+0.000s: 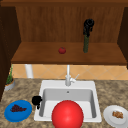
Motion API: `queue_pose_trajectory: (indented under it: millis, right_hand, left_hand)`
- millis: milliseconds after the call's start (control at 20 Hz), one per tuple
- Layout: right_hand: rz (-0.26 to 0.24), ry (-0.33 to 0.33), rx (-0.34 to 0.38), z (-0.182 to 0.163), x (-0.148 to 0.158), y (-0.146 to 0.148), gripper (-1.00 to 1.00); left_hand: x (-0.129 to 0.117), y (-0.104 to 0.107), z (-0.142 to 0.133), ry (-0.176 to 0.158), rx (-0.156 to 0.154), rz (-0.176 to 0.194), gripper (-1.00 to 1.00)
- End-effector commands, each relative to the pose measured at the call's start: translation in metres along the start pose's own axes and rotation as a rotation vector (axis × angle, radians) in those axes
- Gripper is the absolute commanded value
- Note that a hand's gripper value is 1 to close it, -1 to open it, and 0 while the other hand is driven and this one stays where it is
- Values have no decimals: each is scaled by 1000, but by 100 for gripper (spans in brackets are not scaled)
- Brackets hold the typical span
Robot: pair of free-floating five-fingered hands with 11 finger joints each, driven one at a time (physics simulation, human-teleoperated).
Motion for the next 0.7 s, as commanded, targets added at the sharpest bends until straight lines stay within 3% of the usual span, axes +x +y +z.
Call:
queue_pose_trajectory:
  millis: [0, 150, 400, 550, 650]
  right_hand:
    - [-79, -20, 38, -16, -7, 9, 100]
    - [-86, -20, 53, -22, -10, 13, 100]
    - [-34, -4, 71, -44, -3, -1, 100]
    - [-29, -3, 92, -34, 1, -1, 100]
    - [-24, -3, 63, -20, 1, 6, 100]
  left_hand:
    - [0, 0, 0, 0, 0, 0, 0]
    - [0, 0, 0, 0, 0, 0, 0]
    - [0, 0, 0, 0, 0, 0, 0]
    - [0, 0, 0, 0, 0, 0, 0]
    - [0, 0, 0, 0, 0, 0, 0]
